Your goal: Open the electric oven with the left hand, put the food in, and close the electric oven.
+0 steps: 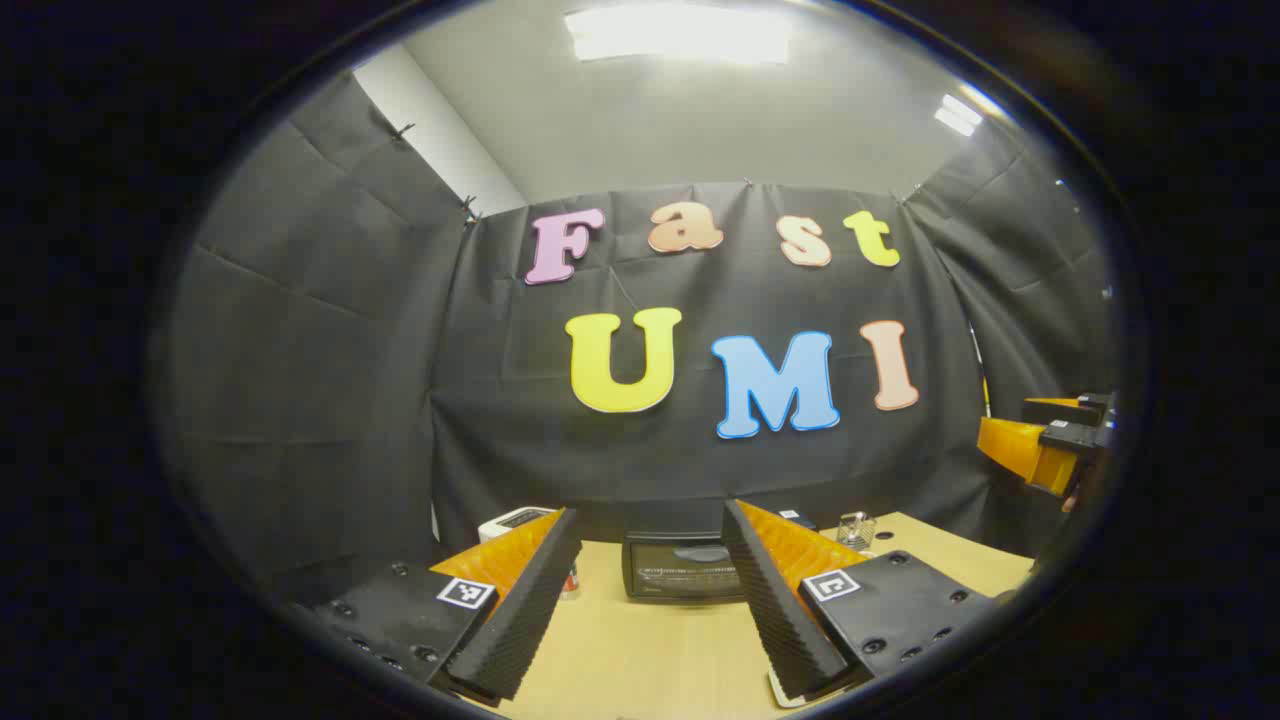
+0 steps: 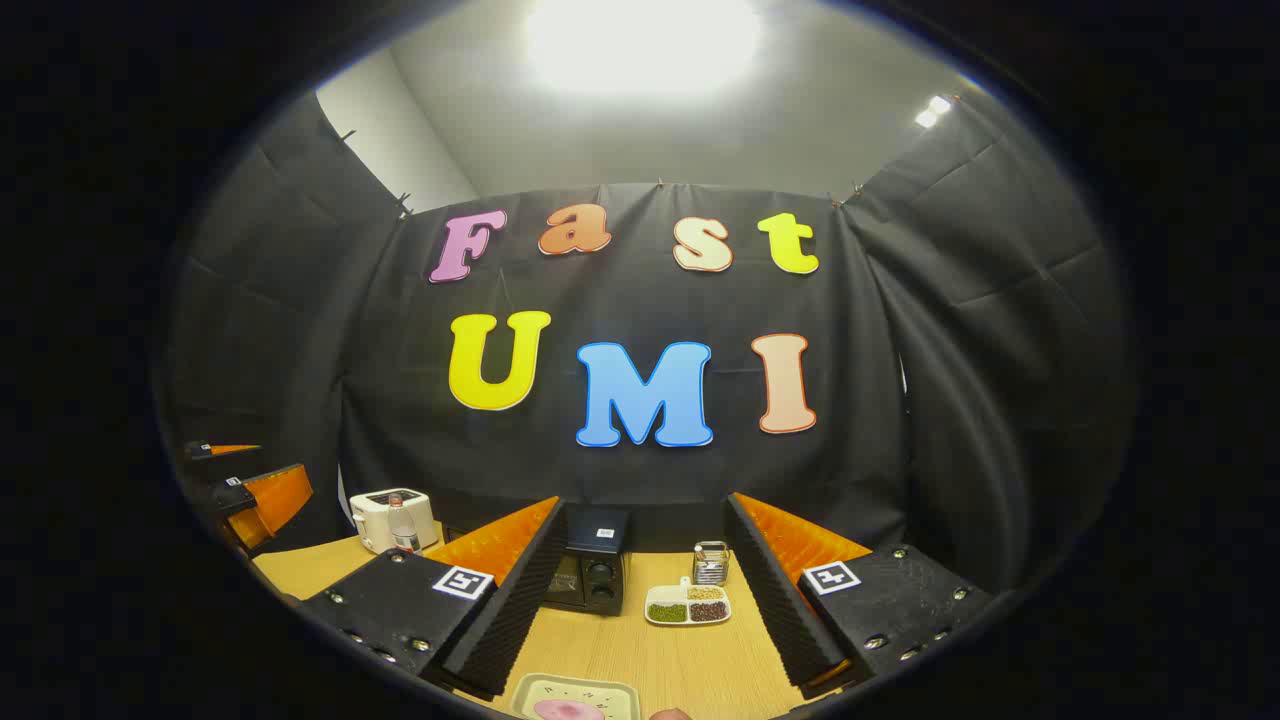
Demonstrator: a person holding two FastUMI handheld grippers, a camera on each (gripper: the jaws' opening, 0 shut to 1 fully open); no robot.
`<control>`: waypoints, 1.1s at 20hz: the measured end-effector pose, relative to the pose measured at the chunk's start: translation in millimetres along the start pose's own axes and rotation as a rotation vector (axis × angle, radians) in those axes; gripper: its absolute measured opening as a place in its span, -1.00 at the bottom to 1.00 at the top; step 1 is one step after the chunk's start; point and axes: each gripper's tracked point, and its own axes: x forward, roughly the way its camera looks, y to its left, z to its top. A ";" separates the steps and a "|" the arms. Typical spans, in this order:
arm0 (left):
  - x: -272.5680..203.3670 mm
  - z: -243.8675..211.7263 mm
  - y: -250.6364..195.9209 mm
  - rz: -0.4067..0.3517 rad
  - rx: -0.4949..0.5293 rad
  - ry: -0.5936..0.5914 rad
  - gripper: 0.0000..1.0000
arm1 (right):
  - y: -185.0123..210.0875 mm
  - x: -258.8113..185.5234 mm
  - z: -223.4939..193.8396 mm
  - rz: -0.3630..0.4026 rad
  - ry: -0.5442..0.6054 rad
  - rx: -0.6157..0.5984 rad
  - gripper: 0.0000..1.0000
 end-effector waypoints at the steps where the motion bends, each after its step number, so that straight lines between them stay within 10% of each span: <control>1: -0.9 0.0 -1.8 -0.004 -0.001 0.002 0.80 | -0.3 -1.1 -0.6 -0.001 0.004 0.004 0.94; 22: -5.0 5.7 -52.5 -0.047 0.018 -0.012 1.00 | -47.0 -21.9 -4.1 -0.039 0.001 0.001 0.94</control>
